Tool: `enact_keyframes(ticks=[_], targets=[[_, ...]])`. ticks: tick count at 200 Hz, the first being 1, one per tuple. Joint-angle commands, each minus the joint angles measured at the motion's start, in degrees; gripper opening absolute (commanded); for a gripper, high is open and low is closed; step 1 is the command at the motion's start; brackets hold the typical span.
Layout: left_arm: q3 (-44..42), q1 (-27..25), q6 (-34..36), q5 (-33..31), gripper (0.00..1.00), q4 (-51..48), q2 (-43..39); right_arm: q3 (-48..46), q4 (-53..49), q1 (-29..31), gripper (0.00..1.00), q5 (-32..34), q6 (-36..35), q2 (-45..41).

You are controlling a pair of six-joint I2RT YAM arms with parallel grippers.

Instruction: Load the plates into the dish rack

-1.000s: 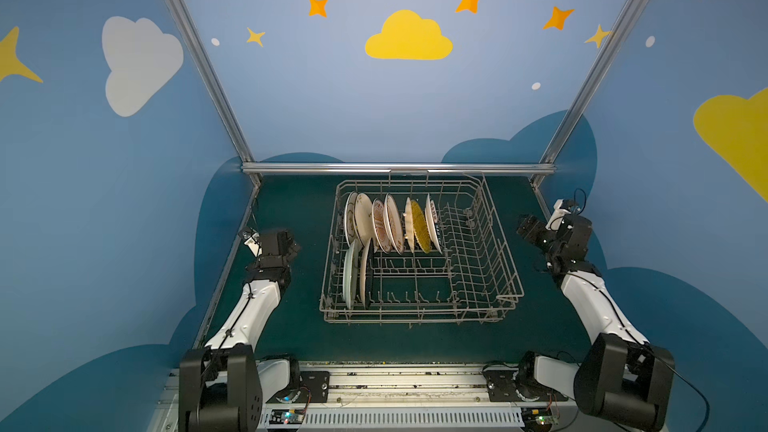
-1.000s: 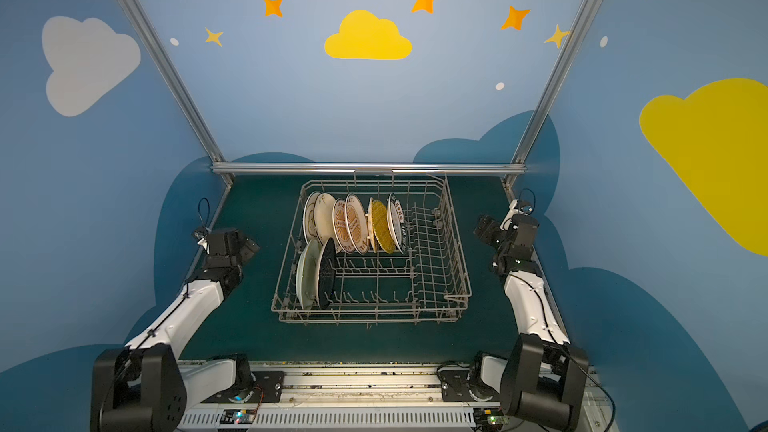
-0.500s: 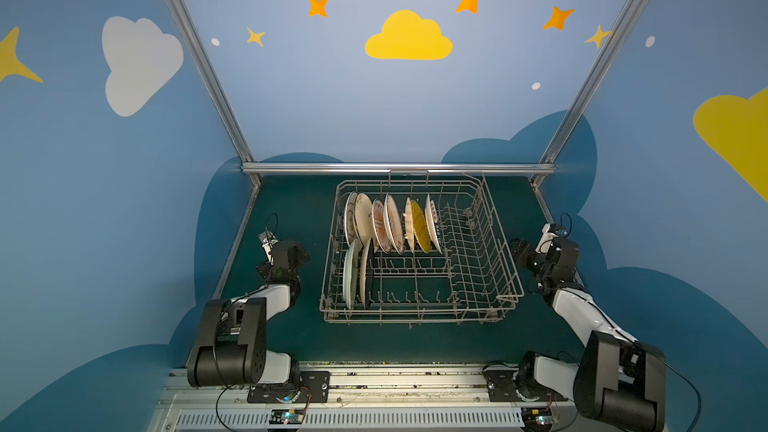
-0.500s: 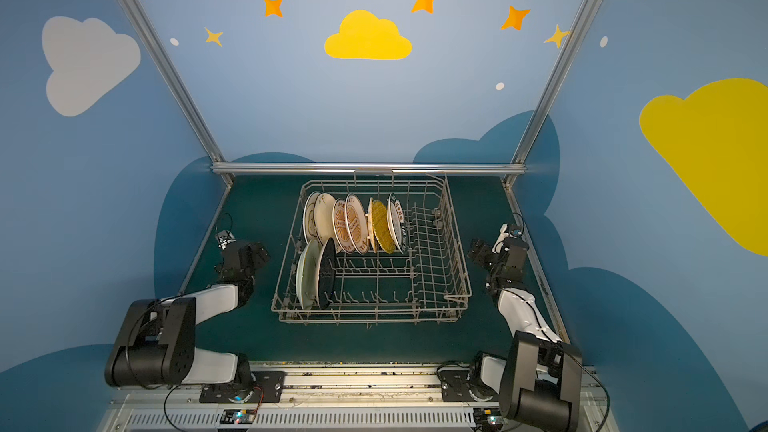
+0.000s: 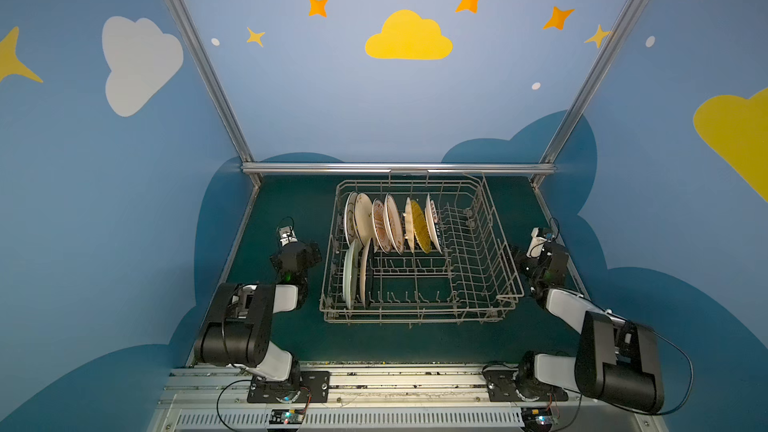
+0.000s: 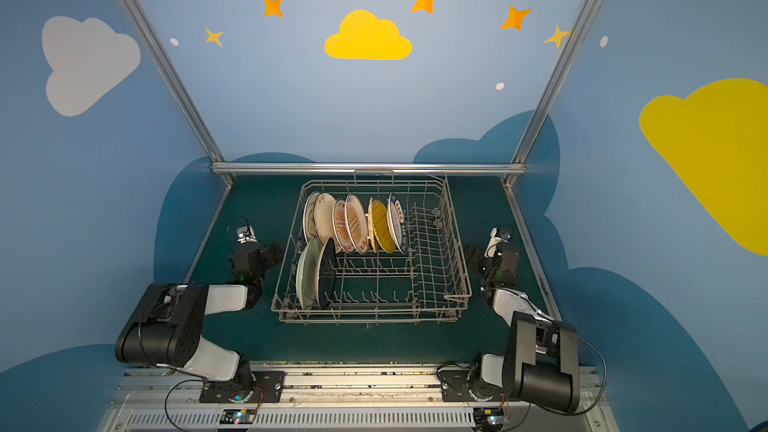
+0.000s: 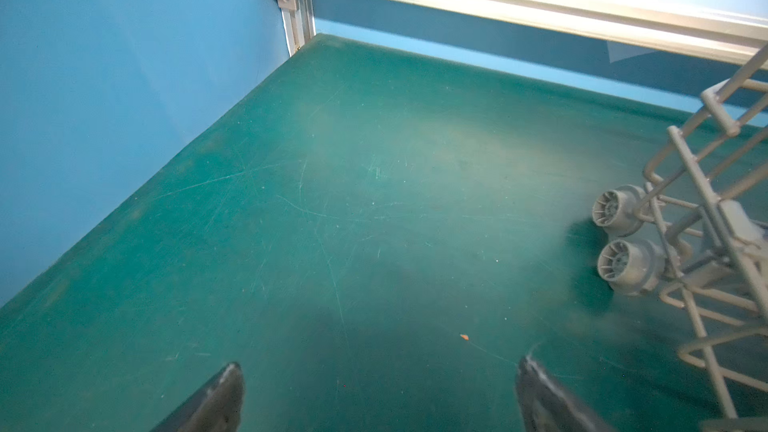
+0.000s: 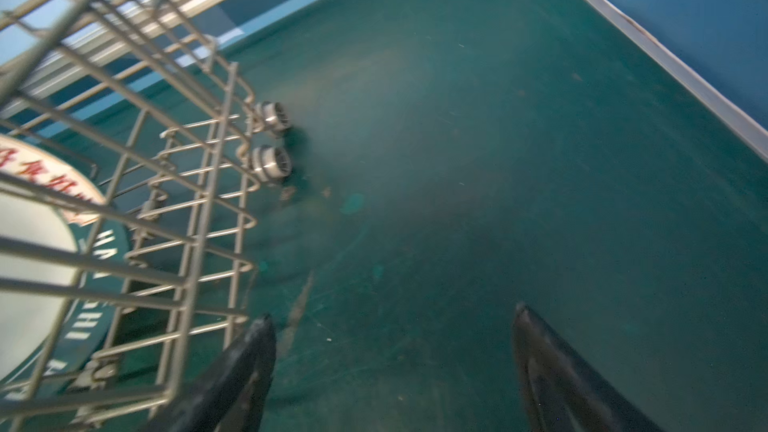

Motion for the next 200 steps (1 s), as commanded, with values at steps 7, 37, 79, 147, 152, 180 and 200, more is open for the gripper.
enact_keyframes(ticks=[7,37,79,147,152,180,200], targets=[[0.7,0.2,0.9,0.6,1.00,0.8,-0.1,0.8,2.8,2.7,0.87,1.9,-3.8,1.3],[0.6,0.3,0.9,0.6,1.00,1.0,-0.2,0.9,7.9,4.9,0.87,3.2,-6.1,6.7],[0.4,0.1,1.0,0.5,1.00,1.2,-0.4,4.2,2.6,6.9,0.87,6.7,-6.4,7.7],[0.4,0.1,1.0,0.5,1.00,1.2,-0.4,5.9,0.3,9.2,0.87,10.6,-7.5,8.7],[0.5,0.1,1.0,0.5,1.00,1.2,-0.4,6.0,0.3,9.2,0.87,10.7,-7.5,8.7],[0.5,0.1,1.0,0.5,1.00,1.1,-0.2,6.1,0.0,9.2,0.87,10.6,-7.4,8.9],[0.5,0.1,1.0,0.5,1.00,1.1,-0.2,6.1,-0.1,9.1,0.87,10.6,-7.4,8.9]])
